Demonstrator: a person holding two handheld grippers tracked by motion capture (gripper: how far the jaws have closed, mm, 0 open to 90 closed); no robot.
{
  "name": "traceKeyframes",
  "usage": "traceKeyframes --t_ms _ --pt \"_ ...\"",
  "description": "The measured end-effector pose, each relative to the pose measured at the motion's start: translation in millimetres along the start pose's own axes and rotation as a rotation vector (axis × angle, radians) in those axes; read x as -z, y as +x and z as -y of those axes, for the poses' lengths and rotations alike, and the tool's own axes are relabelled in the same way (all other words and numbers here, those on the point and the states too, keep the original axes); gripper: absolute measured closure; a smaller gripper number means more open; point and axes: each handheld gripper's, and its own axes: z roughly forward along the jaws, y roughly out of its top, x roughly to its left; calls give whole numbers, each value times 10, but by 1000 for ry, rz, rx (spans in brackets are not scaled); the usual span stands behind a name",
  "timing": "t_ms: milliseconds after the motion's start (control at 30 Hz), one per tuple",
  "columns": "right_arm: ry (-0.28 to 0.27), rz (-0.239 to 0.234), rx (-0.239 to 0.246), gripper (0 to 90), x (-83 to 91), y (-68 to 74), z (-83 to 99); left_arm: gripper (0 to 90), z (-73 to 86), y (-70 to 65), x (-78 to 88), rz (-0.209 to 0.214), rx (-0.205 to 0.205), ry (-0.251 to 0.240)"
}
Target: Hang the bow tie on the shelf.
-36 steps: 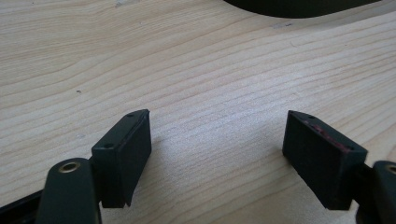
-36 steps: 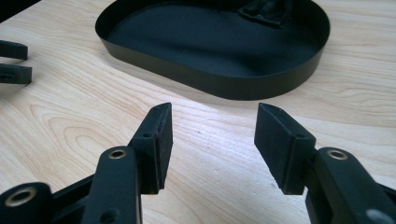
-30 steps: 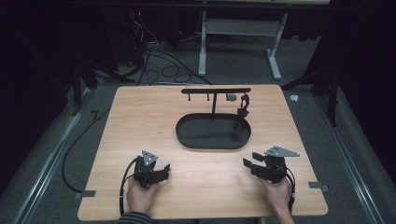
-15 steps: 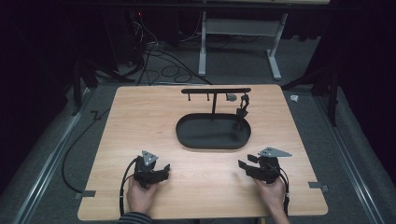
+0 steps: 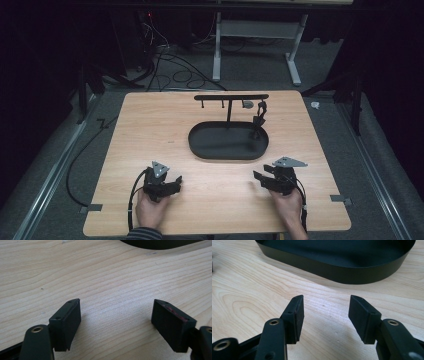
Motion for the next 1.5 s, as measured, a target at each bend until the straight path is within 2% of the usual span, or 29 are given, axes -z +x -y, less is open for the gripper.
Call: traceKeyframes --t_ms 967,1333,1500 --pt "45 68 36 461 -144 18 22 241 1 -1 1 0 0 0" --pt "64 96 115 408 -189 108 39 241 4 -3 2 1 -1 -1" --pt "65 89 117 406 -187 112 41 241 4 -3 2 0 -1 -1"
